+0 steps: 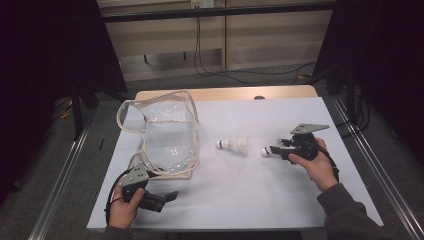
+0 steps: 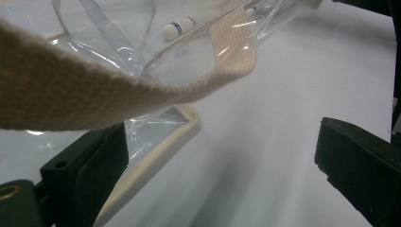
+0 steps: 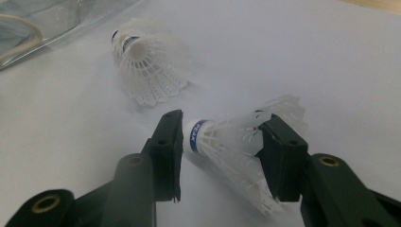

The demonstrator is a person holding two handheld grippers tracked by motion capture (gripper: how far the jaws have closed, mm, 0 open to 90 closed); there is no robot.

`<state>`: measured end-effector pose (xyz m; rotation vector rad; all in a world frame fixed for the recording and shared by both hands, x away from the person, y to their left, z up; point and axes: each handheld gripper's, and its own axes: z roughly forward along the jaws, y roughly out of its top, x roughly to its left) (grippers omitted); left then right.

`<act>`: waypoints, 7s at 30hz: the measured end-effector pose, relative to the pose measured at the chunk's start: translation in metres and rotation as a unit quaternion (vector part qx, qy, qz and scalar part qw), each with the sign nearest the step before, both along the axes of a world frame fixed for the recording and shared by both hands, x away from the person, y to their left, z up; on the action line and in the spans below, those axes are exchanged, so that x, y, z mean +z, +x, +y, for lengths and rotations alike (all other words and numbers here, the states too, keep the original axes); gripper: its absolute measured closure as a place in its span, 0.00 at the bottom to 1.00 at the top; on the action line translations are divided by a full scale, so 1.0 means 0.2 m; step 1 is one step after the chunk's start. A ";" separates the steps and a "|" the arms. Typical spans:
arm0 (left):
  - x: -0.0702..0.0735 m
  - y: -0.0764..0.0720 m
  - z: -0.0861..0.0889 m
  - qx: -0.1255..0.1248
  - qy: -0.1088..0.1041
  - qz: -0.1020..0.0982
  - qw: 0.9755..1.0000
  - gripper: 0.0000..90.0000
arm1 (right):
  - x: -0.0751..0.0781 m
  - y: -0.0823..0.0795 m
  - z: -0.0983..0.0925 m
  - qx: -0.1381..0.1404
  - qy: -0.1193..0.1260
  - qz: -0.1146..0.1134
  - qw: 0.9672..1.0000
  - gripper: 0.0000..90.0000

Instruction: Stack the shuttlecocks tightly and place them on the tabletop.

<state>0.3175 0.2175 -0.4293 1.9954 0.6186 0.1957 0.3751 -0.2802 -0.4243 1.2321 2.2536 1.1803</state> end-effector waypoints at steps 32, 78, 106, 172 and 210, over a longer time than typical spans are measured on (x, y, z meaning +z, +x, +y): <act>0.00 0.00 0.00 -0.001 -0.001 0.001 1.000 0.04 | -0.09 -0.01 -0.04 -0.004 -0.026 0.016 1.000 0.56; 0.00 0.00 0.00 0.000 -0.001 0.000 1.000 0.04 | -0.01 0.01 0.03 0.048 0.018 0.007 0.999 0.99; 0.00 0.00 0.00 -0.002 -0.001 -0.001 1.000 0.04 | 0.00 0.05 0.13 0.048 0.024 0.001 0.999 0.98; 0.00 0.00 0.00 -0.002 -0.001 -0.001 1.000 0.04 | -0.05 0.12 0.28 0.070 0.028 0.016 0.997 0.98; 0.00 0.00 0.00 -0.003 0.000 -0.001 1.000 0.04 | -0.06 0.14 0.34 0.078 0.029 0.013 0.996 0.99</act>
